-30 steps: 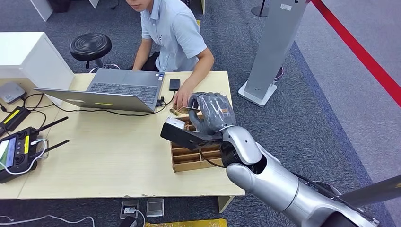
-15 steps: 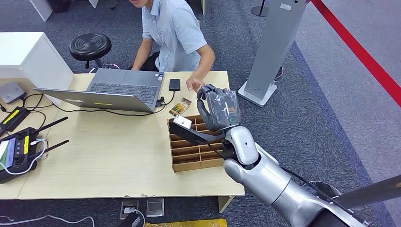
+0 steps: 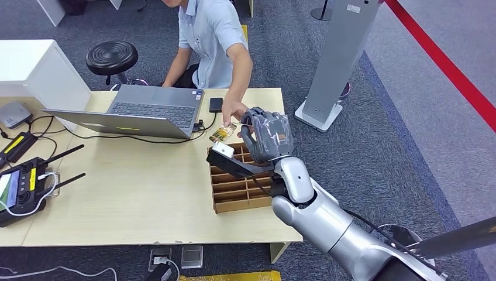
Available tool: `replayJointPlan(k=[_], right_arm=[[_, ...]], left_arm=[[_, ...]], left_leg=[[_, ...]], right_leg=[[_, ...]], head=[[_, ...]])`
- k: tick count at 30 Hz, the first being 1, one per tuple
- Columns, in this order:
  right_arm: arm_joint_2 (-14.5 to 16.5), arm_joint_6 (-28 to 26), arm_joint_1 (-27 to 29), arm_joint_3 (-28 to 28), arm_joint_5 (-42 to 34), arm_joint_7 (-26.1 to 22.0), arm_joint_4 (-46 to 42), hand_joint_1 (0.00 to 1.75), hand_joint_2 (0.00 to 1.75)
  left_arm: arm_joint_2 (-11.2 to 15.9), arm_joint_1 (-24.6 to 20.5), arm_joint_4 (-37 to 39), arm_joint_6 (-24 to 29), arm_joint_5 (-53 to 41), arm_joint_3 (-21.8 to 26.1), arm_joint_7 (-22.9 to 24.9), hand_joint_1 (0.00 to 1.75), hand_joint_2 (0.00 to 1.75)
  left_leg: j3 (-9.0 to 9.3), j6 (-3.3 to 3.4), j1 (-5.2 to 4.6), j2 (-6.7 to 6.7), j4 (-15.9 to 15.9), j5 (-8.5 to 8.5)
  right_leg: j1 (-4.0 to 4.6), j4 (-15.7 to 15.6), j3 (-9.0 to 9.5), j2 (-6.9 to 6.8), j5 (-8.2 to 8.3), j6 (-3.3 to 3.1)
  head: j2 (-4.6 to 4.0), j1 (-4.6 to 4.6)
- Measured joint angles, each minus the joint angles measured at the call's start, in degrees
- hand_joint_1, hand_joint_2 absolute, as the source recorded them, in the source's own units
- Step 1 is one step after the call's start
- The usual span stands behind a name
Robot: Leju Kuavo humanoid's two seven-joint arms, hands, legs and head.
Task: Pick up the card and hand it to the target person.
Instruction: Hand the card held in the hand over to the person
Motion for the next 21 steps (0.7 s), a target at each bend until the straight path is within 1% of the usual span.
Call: replayJointPlan(k=[3, 6, 7, 10, 16, 21], right_arm=[[0.2, -0.24, 0.0, -0.01, -0.17, -0.01, 0.52, 1.71, 1.75], [0.28, -0.41, -0.02, -0.02, -0.58, -0.01, 1.06, 0.43, 1.75], [0.31, -0.43, -0.02, -0.02, -0.73, -0.01, 1.22, 0.0, 1.75], [0.46, -0.48, -0.02, 0.0, -0.93, -0.01, 1.67, 0.0, 1.75], [0.7, -1.47, 0.01, -0.02, -1.82, -0.09, 1.91, 0.0, 1.75], [0.5, -5.66, 1.22, -0.87, -4.78, -1.03, 0.08, 0.0, 1.75]], left_arm=[[0.0, 0.05, 0.0, -0.02, 0.07, 0.0, 0.0, 0.0, 0.0], [0.0, 0.09, 0.01, -0.1, 0.07, 0.0, -0.08, 0.0, 1.31], [0.0, 0.1, 0.01, -0.14, -0.05, 0.0, -0.13, 0.0, 1.31], [0.0, 0.1, 0.0, -0.19, -0.54, 0.0, -0.23, 0.0, 0.0], [0.0, 0.18, 0.0, -0.2, 0.22, 0.0, -0.36, 0.0, 0.0], [0.0, 0.53, 0.0, 0.1, 0.81, 0.0, -0.66, 0.0, 0.0]], left_leg=[[0.0, 0.0, 0.0, 0.0, 0.0, 0.0], [0.0, 0.0, 0.0, 0.0, 0.0, 0.0], [0.0, 0.0, 0.0, 0.0, 0.0, 0.0], [0.0, 0.0, 0.0, 0.0, 0.0, 0.0], [0.01, 0.0, 0.0, 0.0, 0.0, 0.0], [0.01, 0.0, 0.0, 0.01, 0.0, 0.0]], right_leg=[[0.0, 0.0, 0.0, 0.0, 0.0, 0.0], [0.0, 0.0, 0.0, 0.0, 0.0, 0.0], [0.0, 0.0, 0.0, 0.0, 0.0, 0.0], [0.0, 0.0, 0.0, 0.0, 0.0, 0.0], [0.0, 0.0, -0.01, 0.0, 0.0, 0.0], [0.0, 0.0, -0.01, 0.01, 0.0, 0.0]], head=[[0.0, 0.02], [0.0, 0.03], [0.0, 0.02], [0.0, -0.02], [0.0, -0.02], [0.0, 0.02]])
